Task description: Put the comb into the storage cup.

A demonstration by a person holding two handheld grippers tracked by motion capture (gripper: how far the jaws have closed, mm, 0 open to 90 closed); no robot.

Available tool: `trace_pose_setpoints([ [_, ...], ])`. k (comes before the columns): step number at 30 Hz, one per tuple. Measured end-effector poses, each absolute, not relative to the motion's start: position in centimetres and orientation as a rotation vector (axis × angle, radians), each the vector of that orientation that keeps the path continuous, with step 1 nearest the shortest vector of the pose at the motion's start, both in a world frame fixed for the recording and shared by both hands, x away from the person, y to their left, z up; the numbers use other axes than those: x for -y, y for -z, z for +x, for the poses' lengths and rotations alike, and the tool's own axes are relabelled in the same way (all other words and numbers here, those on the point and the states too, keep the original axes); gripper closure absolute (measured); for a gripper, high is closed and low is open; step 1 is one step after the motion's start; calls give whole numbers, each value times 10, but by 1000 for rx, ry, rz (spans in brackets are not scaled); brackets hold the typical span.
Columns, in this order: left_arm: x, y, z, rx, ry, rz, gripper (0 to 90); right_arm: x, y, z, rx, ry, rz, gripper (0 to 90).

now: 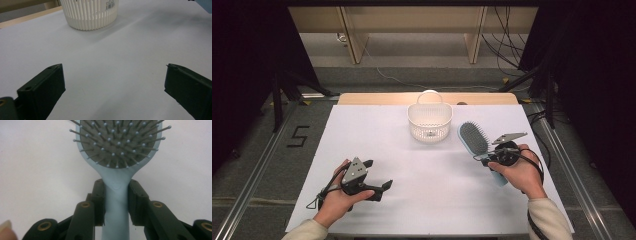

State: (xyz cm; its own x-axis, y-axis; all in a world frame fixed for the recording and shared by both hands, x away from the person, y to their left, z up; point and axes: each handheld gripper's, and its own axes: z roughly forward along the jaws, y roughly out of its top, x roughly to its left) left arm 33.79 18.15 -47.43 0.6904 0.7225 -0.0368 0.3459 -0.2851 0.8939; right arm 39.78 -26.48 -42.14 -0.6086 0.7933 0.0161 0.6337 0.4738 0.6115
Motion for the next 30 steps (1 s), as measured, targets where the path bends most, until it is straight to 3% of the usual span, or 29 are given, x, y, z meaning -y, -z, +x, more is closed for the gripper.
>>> trace_pose_setpoints([
  [30, -181, 474, 338, -832, -471, 1890, 23, 271, 413, 397, -2311, -998, 1226, 705],
])
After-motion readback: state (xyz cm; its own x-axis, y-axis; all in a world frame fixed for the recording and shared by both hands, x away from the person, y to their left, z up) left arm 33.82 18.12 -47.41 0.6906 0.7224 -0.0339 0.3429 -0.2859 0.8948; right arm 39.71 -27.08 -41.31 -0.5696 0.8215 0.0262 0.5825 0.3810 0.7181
